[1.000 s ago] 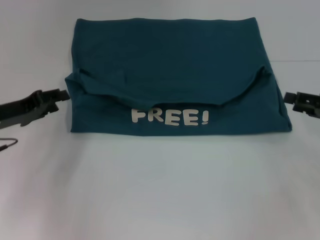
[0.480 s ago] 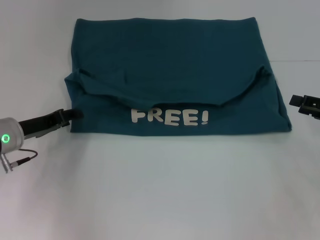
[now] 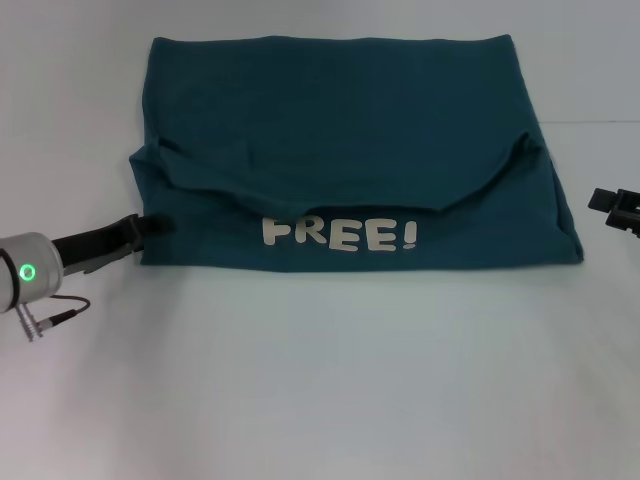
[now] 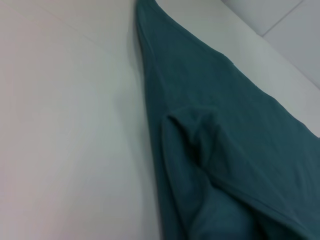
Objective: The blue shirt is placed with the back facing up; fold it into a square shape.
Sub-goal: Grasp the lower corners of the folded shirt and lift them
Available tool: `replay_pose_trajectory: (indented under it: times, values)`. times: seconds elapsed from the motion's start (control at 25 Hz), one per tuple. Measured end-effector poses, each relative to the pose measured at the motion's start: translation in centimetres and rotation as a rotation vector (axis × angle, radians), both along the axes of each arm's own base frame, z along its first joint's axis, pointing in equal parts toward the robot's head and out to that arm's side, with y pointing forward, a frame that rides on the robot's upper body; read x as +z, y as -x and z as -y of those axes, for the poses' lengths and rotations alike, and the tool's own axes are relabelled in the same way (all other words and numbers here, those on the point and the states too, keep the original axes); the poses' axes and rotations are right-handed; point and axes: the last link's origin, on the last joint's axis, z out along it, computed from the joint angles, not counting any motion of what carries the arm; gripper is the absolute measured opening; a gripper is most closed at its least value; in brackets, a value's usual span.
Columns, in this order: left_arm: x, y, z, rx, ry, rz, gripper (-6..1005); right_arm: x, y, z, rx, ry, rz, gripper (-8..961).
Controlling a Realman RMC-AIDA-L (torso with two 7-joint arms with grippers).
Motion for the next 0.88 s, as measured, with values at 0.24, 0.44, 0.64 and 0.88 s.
replay_pose_trajectory:
  times: [0.24, 0.44, 0.64, 0.88]
  values:
    - [-0.83, -0.31, 0.12, -0.006, 0.030, 0.000, 553, 0.00, -0.21, 0.18, -0.008, 0.001, -0.008, 586]
    - [-0.60, -0.35, 0.11, -0.008, 0.027, 0.004, 554, 0.10, -0.30, 0.20, -0.009, 0.003, -0.005, 584]
    - [-0.36, -0.40, 0.13, -0.014, 0.023, 0.006, 505, 0.29, -0.44, 0.23, -0.010, 0.012, 0.007, 582]
    - [-0.24, -0.53, 0.15, -0.026, 0.032, 0.009, 277, 0.71, -0.65, 0.23, -0.011, 0.026, 0.026, 580]
